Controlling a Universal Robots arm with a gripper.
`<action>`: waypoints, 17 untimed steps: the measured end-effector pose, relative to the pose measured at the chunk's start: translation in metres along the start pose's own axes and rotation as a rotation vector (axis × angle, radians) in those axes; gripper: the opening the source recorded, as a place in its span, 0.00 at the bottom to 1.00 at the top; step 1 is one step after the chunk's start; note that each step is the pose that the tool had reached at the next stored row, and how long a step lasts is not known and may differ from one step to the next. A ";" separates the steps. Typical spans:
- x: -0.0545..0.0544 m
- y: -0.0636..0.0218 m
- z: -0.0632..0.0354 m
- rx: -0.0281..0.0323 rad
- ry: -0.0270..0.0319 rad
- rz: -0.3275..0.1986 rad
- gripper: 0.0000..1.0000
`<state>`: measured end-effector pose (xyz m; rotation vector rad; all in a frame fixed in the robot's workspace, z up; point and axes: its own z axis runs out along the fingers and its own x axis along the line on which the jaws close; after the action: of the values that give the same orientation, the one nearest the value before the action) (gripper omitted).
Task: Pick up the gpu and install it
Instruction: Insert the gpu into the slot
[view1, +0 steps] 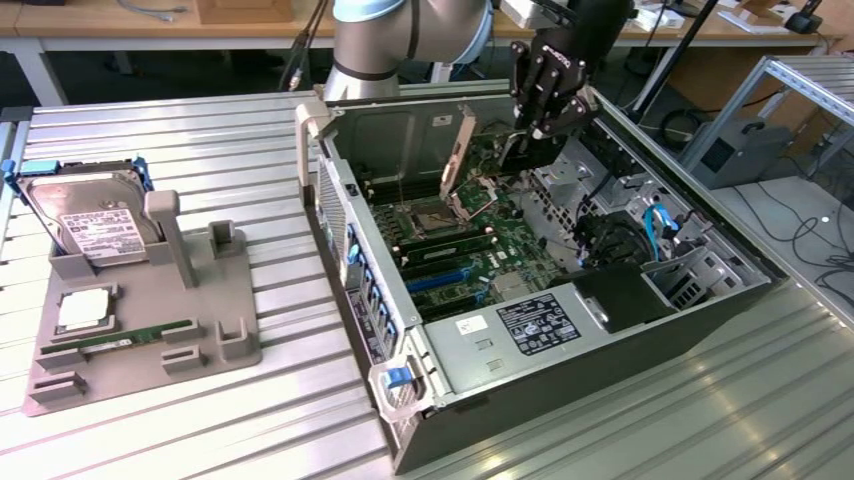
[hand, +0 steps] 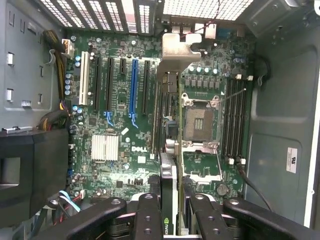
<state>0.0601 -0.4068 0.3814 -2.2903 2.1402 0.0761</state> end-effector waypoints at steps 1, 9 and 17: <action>0.000 0.0000 0.0006 0.0000 0.0000 0.000 0.27; 0.004 0.0000 0.0060 0.0000 0.0000 0.000 0.27; 0.006 0.0001 0.0095 0.0000 -0.0001 0.000 0.27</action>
<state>0.0601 -0.4127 0.3717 -2.2904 2.1401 0.0761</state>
